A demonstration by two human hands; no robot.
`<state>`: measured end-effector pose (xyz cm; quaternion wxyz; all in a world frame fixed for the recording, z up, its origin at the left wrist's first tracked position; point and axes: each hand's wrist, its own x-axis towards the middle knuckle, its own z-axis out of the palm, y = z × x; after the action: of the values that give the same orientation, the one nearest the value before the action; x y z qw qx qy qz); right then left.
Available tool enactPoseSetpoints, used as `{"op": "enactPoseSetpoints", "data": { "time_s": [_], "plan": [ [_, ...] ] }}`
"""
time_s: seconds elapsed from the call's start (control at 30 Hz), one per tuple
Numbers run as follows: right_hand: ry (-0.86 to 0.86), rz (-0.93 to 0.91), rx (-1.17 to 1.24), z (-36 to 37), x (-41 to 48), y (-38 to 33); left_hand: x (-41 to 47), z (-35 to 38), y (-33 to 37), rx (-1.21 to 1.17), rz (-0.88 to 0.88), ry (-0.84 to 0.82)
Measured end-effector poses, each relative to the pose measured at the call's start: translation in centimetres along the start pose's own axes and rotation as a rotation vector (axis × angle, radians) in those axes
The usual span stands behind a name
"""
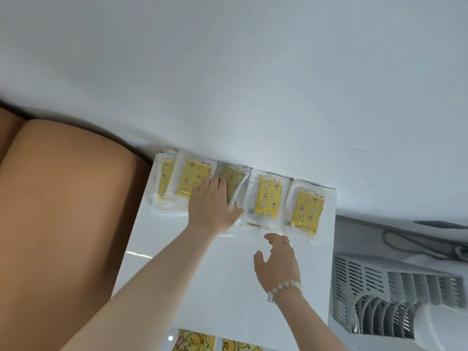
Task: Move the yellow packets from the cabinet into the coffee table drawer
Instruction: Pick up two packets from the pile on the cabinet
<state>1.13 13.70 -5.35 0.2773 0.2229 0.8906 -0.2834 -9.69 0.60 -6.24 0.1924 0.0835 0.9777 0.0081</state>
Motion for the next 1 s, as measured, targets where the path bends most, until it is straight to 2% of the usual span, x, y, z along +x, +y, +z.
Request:
{"op": "enactPoseSetpoints", "data": {
  "time_s": [0.27,0.43,0.83,1.0],
  "plan": [
    [0.042,0.035,0.063,1.0,2.2,0.5,0.3,2.7,-0.2,0.002,-0.029,0.054],
    [0.057,0.031,0.086,0.6,2.4,0.2,0.4,2.4,0.1,-0.008,-0.025,0.022],
    [0.018,0.018,0.133,-0.2,2.1,-0.3,-0.5,1.3,1.3,-0.127,-0.036,0.013],
    [0.007,-0.003,0.172,-0.4,2.3,-0.4,-0.3,0.8,1.4,-0.264,-0.067,0.009]
  ]
}}
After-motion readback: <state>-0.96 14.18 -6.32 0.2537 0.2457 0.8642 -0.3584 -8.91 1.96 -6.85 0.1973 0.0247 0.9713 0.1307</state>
